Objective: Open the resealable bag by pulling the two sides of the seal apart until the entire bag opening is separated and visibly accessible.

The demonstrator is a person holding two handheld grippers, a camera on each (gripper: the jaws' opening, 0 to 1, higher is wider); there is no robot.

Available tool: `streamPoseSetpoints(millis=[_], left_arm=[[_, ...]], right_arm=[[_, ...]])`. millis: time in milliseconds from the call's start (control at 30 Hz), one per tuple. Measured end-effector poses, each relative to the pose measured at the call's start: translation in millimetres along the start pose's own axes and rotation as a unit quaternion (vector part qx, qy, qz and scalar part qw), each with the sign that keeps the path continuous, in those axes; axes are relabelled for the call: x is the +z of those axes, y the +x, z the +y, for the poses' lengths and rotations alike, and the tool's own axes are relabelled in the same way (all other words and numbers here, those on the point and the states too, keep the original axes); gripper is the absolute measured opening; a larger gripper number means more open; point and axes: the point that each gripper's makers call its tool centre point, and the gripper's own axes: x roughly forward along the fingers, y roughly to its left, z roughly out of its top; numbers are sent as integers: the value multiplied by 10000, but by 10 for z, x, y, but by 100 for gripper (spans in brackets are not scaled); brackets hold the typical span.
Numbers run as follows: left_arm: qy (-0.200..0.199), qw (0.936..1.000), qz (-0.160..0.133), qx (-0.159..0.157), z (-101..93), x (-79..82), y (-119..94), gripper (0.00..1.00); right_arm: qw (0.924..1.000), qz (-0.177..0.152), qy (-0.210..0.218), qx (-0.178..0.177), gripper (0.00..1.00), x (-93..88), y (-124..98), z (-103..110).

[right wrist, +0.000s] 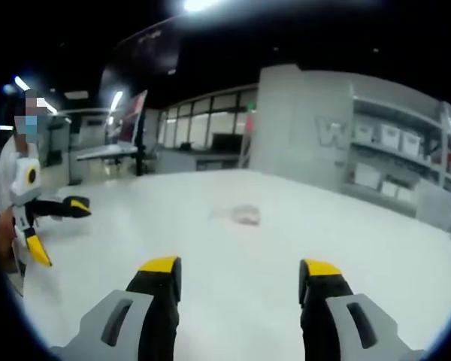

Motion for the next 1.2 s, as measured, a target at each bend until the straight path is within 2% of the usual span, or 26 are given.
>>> streamPoseSetpoints(millis=[633,1200], left_arm=[[-64,10000,-24,21,109,5,34,99],[-68,10000,26,-15,132,-26,55,99]], right_arm=[[9997,133,-140,175,62,20,205,176],[9992,251,-242,219,61,-3,354,231]])
